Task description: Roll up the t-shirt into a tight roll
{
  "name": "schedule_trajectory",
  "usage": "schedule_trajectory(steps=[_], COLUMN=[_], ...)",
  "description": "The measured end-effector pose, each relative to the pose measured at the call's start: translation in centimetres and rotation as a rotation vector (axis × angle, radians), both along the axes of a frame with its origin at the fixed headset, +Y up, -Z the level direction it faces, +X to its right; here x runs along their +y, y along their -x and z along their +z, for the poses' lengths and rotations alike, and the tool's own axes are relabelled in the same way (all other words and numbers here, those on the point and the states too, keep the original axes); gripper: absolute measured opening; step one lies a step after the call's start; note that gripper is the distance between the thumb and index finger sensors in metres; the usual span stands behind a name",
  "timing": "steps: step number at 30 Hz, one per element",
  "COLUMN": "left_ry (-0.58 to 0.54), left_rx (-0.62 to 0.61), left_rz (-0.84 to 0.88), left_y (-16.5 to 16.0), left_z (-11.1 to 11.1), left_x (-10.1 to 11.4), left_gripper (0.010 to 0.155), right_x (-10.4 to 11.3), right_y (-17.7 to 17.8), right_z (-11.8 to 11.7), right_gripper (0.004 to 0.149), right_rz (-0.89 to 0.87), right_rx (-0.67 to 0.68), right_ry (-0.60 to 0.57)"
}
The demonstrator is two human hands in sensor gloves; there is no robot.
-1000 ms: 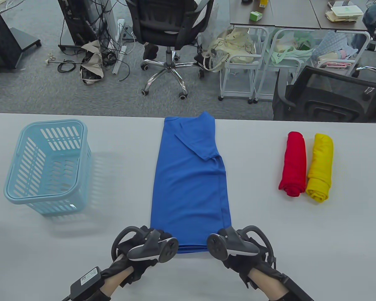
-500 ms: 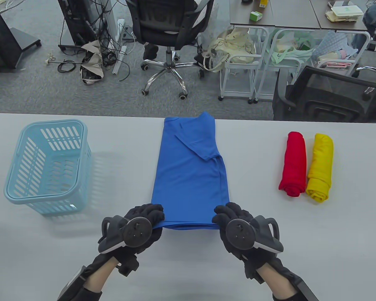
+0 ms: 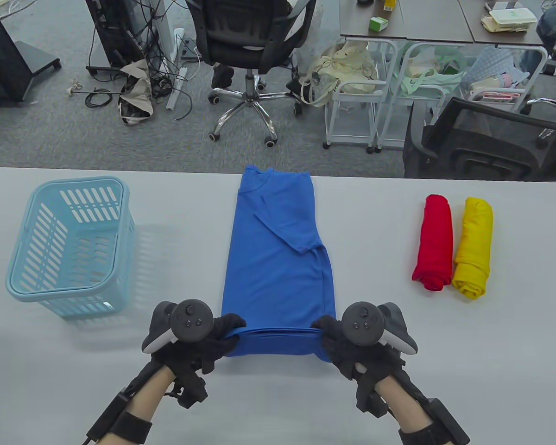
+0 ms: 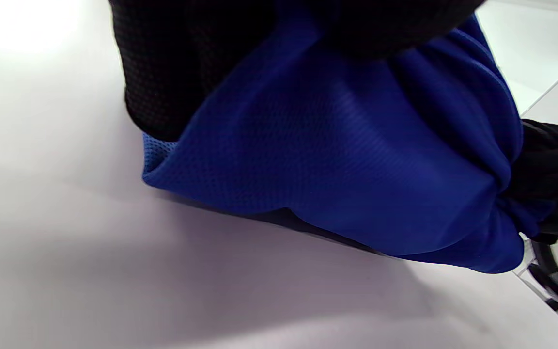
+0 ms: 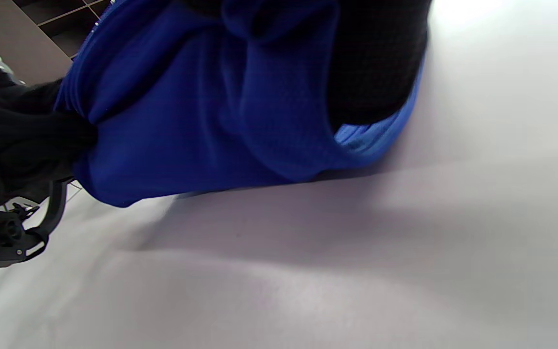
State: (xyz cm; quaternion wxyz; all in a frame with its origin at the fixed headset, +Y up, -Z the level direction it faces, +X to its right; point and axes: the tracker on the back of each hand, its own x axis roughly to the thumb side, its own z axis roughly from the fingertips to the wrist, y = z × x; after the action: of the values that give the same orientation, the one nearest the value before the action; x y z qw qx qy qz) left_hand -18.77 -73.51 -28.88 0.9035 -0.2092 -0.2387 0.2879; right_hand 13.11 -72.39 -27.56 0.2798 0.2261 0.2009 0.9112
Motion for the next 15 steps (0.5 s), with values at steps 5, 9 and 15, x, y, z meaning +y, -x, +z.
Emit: schedule_trajectory(steps=[5, 9, 15], left_ry=[0.429, 0.274, 0.024], left_rx=[-0.193, -0.112, 0.084], left_rz=[0.158, 0.051, -0.112], left_y=[0.3, 0.9, 2.1], left_z=[0.6, 0.3, -0.1], left_x=[-1.1, 0.3, 0.9], left_gripper=[0.045, 0.046, 0.047], right_x=[-0.9, -0.4, -0.5], right_y=[-0.5, -0.3, 0.1], right_z=[0.2, 0.0, -0.7], right_gripper=[0.035, 0.036, 0.043], right_rz=[-0.220, -0.195, -0.087], right_rx=[0.121, 0.110, 0.067], right_ry=[0.259, 0.224, 0.187])
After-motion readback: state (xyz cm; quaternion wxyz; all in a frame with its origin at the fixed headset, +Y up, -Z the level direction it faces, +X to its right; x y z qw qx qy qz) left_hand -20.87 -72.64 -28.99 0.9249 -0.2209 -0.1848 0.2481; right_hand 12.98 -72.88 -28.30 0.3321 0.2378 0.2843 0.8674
